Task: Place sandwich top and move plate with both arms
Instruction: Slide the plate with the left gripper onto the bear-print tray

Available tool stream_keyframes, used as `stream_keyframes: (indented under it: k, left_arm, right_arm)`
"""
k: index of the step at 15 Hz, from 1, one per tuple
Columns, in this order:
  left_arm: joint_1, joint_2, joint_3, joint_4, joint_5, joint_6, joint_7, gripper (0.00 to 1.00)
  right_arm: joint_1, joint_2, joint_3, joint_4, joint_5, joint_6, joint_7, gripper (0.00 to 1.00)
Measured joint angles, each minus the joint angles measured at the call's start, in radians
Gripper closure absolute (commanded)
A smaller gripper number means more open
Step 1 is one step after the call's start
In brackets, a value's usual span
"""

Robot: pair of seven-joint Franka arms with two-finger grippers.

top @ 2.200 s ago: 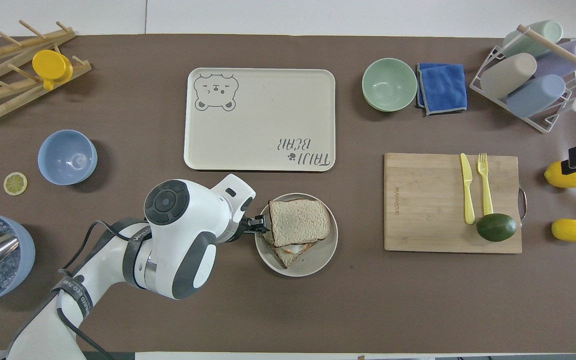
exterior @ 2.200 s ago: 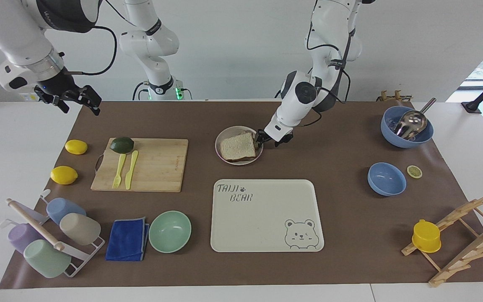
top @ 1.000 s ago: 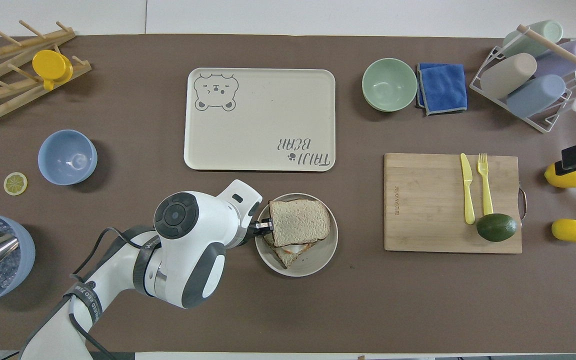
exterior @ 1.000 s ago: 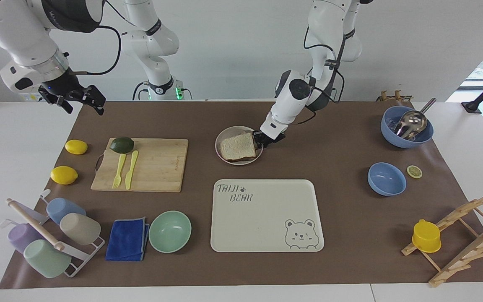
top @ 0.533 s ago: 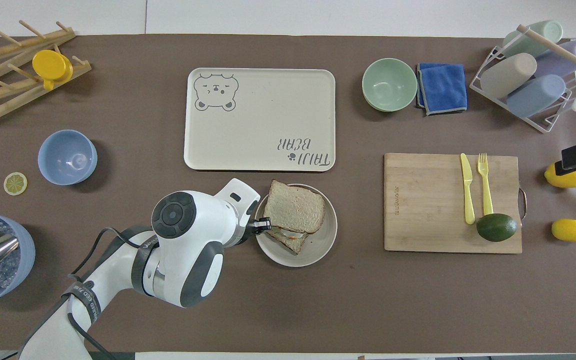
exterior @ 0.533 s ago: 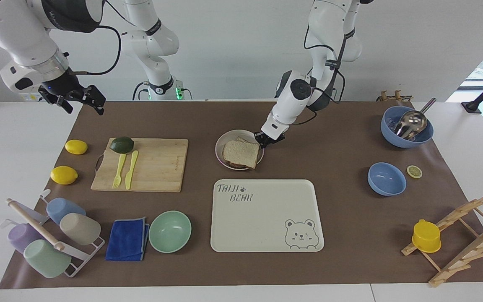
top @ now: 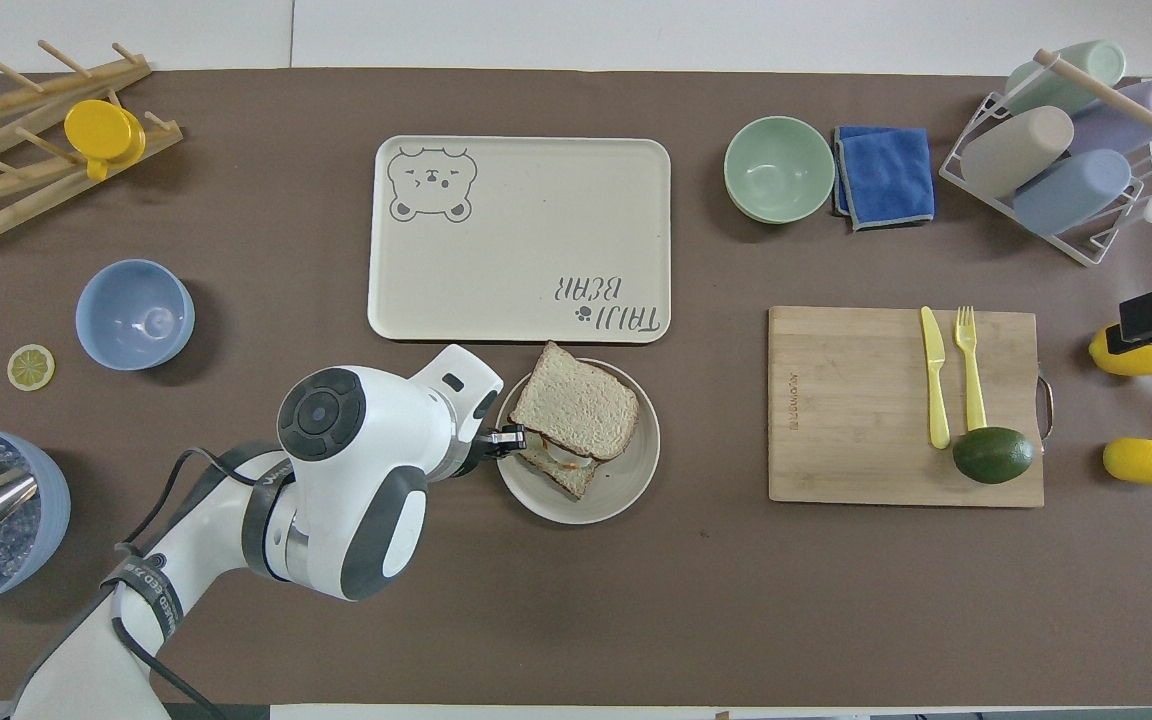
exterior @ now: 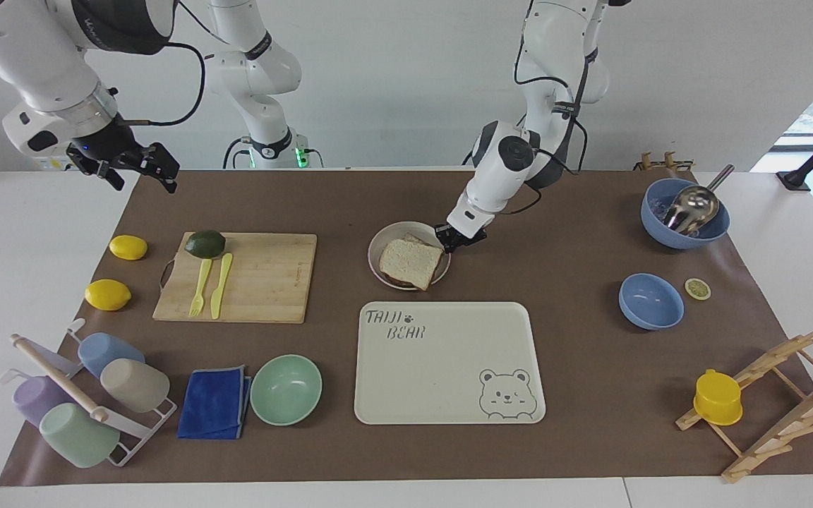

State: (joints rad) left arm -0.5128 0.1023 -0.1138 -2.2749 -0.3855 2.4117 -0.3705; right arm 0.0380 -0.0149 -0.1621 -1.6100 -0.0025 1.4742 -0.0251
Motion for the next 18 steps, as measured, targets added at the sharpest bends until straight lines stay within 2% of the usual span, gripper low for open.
stream_keyframes:
  k: [6,13,15,18]
  left_arm:
    - [0.013,-0.014,0.004,0.067,0.000,-0.078,0.015,1.00]
    - [0.108,-0.005,0.008,0.190,-0.051,-0.163,0.042,1.00]
    - [0.155,0.024,0.011,0.259,-0.072,-0.205,0.054,1.00]
    - [0.194,0.116,0.012,0.387,-0.076,-0.234,0.057,1.00]
  right_arm:
    - [0.000,0.000,0.001,0.001,0.000,0.000,0.000,0.00]
    - [0.000,0.000,0.005,0.001,-0.002,-0.001,0.000,0.00]
    - [0.000,0.000,0.005,0.001,-0.002,-0.001,0.000,0.00]
    - [0.000,0.000,0.011,0.002,-0.002,-0.001,0.000,0.00]
